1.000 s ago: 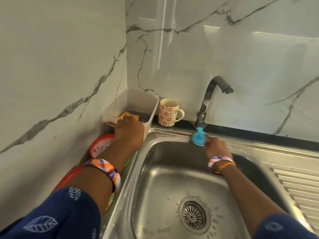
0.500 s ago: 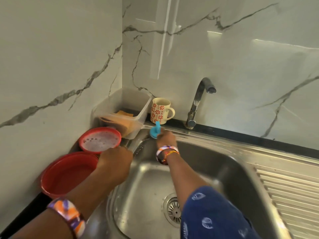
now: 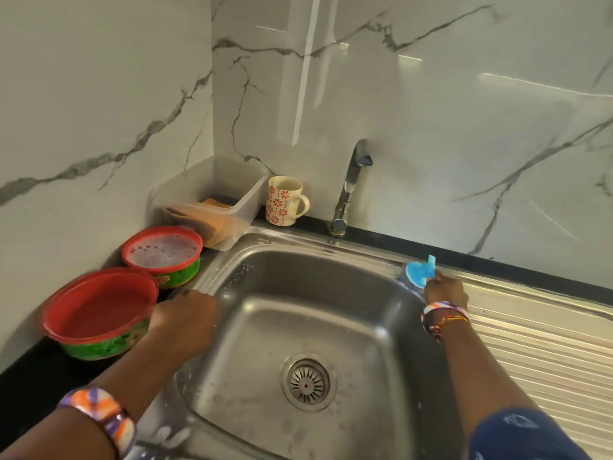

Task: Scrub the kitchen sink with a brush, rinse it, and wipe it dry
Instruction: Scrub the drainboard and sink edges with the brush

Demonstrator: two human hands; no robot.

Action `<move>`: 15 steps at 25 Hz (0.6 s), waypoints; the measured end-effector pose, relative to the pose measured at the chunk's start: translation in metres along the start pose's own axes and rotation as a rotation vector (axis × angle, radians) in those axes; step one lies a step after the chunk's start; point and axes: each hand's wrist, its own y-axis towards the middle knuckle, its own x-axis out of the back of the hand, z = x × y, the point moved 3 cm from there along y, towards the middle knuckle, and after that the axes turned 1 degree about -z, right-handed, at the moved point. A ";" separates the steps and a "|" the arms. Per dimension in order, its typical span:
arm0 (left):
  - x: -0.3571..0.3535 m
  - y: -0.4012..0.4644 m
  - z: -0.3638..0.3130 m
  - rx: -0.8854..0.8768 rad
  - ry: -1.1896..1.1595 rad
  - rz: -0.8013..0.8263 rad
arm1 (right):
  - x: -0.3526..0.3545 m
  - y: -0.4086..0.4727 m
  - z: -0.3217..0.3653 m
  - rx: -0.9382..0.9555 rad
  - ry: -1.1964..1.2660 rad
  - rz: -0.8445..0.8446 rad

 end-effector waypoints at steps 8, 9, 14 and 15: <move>0.000 -0.028 0.009 0.117 0.010 -0.021 | -0.095 -0.040 0.073 0.151 0.094 0.256; 0.000 -0.033 0.010 0.122 0.023 -0.023 | -0.110 -0.052 0.085 0.189 0.102 0.323; -0.003 -0.062 0.025 0.211 -0.021 -0.005 | -0.170 -0.115 0.146 0.420 -0.005 0.661; -0.005 -0.070 0.031 0.251 -0.044 0.000 | -0.173 -0.127 0.150 0.461 -0.021 0.681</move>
